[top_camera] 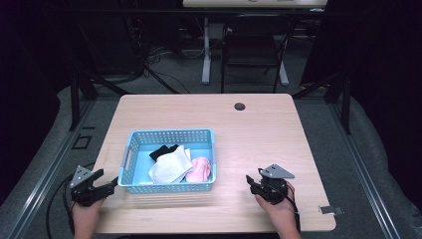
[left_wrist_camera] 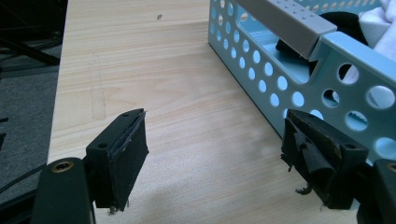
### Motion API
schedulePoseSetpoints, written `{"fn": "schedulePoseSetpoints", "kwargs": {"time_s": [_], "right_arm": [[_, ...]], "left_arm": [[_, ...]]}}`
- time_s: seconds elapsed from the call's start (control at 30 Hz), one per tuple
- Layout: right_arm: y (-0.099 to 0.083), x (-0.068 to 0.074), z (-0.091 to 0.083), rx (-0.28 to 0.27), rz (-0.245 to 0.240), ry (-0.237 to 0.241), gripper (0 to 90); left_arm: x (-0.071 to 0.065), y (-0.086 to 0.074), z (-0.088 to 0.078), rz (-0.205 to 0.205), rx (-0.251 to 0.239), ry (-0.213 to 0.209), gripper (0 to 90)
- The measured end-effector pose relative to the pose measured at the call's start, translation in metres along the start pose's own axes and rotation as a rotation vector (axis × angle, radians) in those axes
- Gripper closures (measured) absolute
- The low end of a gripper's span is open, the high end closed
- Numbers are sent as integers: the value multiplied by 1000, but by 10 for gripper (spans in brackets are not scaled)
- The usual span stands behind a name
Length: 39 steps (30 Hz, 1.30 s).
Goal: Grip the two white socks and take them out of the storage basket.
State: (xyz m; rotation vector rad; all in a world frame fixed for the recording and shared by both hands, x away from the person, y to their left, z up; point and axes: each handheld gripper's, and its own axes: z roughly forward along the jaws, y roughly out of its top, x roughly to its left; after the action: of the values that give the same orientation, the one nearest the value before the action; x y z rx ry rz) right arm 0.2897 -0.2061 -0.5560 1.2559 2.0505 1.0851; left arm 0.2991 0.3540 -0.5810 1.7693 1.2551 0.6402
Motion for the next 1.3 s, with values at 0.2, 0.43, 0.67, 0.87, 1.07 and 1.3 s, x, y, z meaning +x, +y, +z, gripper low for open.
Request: {"fn": "schedulePoseSetpoints", "kwargs": {"time_s": [0.2,0.43,0.67,0.87,1.07,1.3], "right_arm": [[0,-1,-3,17,50,10,489],[5,0,-10,32,52,48,516],[18,10,-20,16,25,29,525],[47,12,-34,-2,72,49,536],[76,15,-44,-8,81,79,535],[95,20,-44,-2,59,83,535]], "left_arm": [[-1,0,1,2,0,2,223],[0,0,0,-6,2,1,223],[0,0,0,-1,1,-1,223],[0,-1,0,-7,-4,4,223],[0,-1,0,-8,-5,3,223],[0,0,0,-8,-5,3,222]]}}
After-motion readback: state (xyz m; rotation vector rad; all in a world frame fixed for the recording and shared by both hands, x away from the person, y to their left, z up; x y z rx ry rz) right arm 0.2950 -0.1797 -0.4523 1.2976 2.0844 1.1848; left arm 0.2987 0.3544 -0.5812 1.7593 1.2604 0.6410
